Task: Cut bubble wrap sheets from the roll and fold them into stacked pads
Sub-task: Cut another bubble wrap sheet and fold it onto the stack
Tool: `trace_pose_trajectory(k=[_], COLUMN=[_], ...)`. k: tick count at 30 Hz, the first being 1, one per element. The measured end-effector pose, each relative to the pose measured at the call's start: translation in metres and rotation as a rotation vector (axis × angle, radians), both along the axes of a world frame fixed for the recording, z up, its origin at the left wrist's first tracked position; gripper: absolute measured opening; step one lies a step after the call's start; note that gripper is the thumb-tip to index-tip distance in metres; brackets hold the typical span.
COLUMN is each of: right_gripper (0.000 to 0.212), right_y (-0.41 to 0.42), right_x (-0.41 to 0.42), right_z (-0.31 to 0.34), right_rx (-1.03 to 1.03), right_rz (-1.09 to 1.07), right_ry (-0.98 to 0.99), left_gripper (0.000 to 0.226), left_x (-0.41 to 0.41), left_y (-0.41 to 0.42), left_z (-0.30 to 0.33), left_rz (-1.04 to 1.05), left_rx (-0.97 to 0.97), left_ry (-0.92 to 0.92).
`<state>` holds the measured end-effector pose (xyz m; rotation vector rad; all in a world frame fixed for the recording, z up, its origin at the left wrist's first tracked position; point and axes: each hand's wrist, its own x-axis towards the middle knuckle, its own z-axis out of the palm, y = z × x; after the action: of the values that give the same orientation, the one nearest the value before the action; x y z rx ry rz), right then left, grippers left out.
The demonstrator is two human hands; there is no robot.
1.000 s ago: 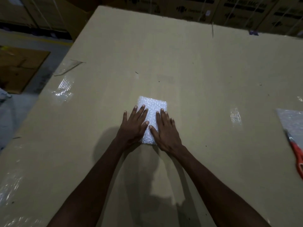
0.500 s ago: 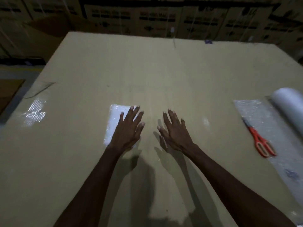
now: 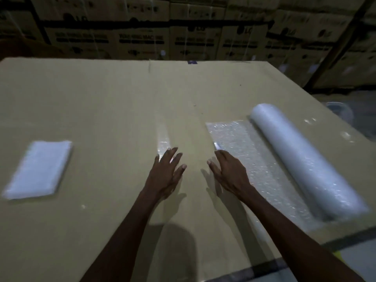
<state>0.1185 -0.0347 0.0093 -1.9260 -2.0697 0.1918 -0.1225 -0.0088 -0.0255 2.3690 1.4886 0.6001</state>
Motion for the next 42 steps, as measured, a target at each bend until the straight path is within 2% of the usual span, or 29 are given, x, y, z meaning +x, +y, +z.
trace_pose_trajectory(k=[5, 8, 10, 13, 15, 19, 22, 27, 34, 39, 42], right_gripper=[0.057, 0.051, 0.047, 0.062, 0.071, 0.078, 0.075, 0.069, 0.078, 0.069, 0.067], right_y=[-0.013, -0.015, -0.015, -0.016, -0.017, -0.02, -0.017, -0.015, -0.013, -0.012, -0.011], right_x=[0.114, 0.163, 0.185, 0.211, 0.225, 0.239, 0.235, 0.217, 0.176, 0.168, 0.171], right_z=[0.011, 0.012, 0.012, 0.011, 0.008, -0.005, -0.004, 0.002, 0.013, 0.021, 0.025], right_rx=[0.08, 0.118, 0.099, -0.018, -0.093, -0.174, -0.19, -0.116, -0.141, -0.137, -0.125], right_rz=[-0.022, -0.055, -0.074, -0.123, -0.146, -0.195, -0.207, -0.146, -0.154, -0.181, -0.252], right_ry=[-0.12, -0.237, -0.312, -0.428, -0.477, -0.58, -0.614, -0.468, -0.401, -0.326, -0.358], left_gripper=[0.08, 0.081, 0.091, 0.112, 0.116, 0.107, 0.101, 0.093, 0.099, 0.097, 0.089], left_x=[0.138, 0.197, 0.222, 0.244, 0.247, 0.24, 0.227, 0.196, 0.132, 0.078, 0.057], left_y=[-0.007, -0.008, -0.006, -0.004, -0.003, -0.003, -0.006, -0.007, -0.014, -0.013, -0.011], left_z=[-0.003, -0.008, -0.015, -0.028, -0.033, -0.035, -0.036, -0.037, -0.036, -0.038, -0.033], left_rz=[-0.091, -0.09, -0.074, -0.046, -0.022, -0.013, 0.002, 0.008, 0.026, 0.018, 0.012], left_rx=[-0.075, -0.104, -0.13, -0.144, -0.127, -0.093, -0.076, -0.108, -0.13, -0.13, -0.088], left_ry=[0.057, 0.08, 0.108, 0.225, 0.246, 0.237, 0.229, 0.27, 0.282, 0.314, 0.343])
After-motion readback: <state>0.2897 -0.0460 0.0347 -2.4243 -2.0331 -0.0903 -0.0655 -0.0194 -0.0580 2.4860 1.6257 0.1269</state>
